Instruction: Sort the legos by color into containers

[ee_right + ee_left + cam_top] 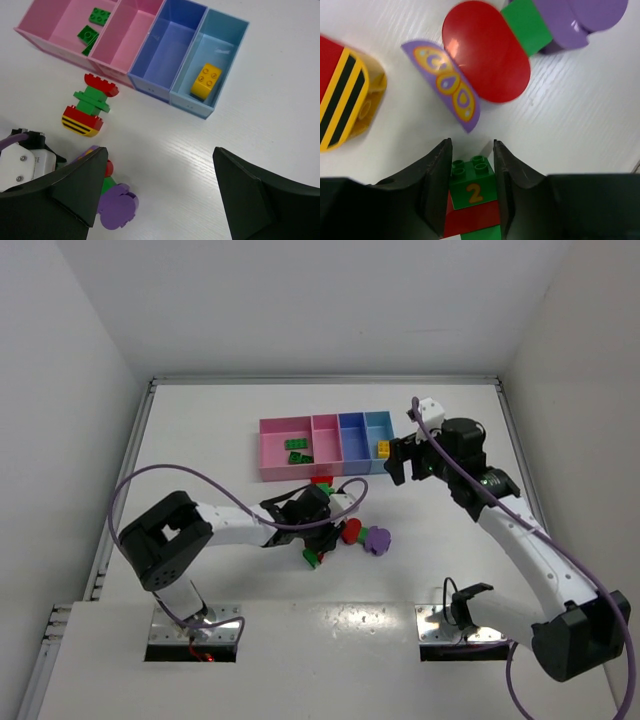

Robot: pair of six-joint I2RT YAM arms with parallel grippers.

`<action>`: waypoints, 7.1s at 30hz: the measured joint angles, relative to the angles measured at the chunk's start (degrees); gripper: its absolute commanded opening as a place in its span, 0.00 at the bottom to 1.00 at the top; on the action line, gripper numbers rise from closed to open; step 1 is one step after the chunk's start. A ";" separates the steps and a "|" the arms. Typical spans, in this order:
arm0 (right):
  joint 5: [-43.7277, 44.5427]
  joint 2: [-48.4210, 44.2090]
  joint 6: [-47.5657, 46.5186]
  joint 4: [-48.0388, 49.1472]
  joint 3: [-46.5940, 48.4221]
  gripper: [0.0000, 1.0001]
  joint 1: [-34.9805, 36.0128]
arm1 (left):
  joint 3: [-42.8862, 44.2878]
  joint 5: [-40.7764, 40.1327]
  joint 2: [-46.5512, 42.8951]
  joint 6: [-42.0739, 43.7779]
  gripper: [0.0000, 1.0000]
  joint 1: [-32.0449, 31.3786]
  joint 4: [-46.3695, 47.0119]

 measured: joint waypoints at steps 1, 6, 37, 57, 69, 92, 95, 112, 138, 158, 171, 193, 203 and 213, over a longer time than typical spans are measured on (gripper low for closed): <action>-0.61 0.00 0.02 0.09 -0.33 0.86 0.00 | -0.35 -0.46 -0.50 0.02 0.26 0.00 -0.42; -4.63 0.59 0.33 0.28 -1.70 0.81 0.09 | -1.90 -2.34 -4.48 1.49 0.11 0.70 -4.26; -24.46 29.57 26.18 24.65 3.74 0.89 22.12 | 4.66 -0.24 -19.47 -26.23 0.00 33.46 -5.35; -14.71 44.41 37.18 26.82 18.03 0.69 25.18 | 4.66 -1.05 -22.08 -31.30 0.00 35.47 -6.60; -16.20 45.97 40.11 28.55 18.60 0.00 25.44 | 3.37 0.35 -22.10 -33.24 0.00 37.83 -5.18; -17.79 29.49 16.09 24.52 3.34 0.00 25.75 | 0.76 0.85 -28.41 -31.78 0.00 43.78 -5.90; -13.38 29.62 11.87 24.00 5.09 0.00 22.10 | 0.76 0.37 -29.51 -31.32 0.00 44.41 -6.27; -9.55 59.78 6.88 22.67 33.92 0.53 19.89 | 0.79 -0.17 -31.52 -30.67 0.00 46.95 -6.34; -28.46 40.63 20.48 33.03 18.99 0.86 24.33 | 0.79 4.70 -29.24 -33.16 0.00 48.17 -3.43; -27.87 51.80 28.39 32.72 32.06 0.86 24.41 | -0.20 8.79 -29.49 -35.58 0.00 48.17 -1.14; -28.44 56.11 28.37 30.23 36.06 0.17 24.44 | -0.44 9.03 -29.49 -36.00 0.00 48.17 -0.90; -20.83 32.30 17.86 30.36 13.38 0.00 17.68 | 5.16 2.91 -25.70 -29.49 0.00 41.77 -1.97; -12.98 33.97 14.86 30.16 13.18 0.00 11.21 | 19.06 -2.58 -4.22 -24.74 0.31 34.21 -2.78; -12.09 48.78 14.36 28.48 21.35 0.00 5.57 | 24.92 -5.29 6.40 -22.27 0.95 32.68 -5.46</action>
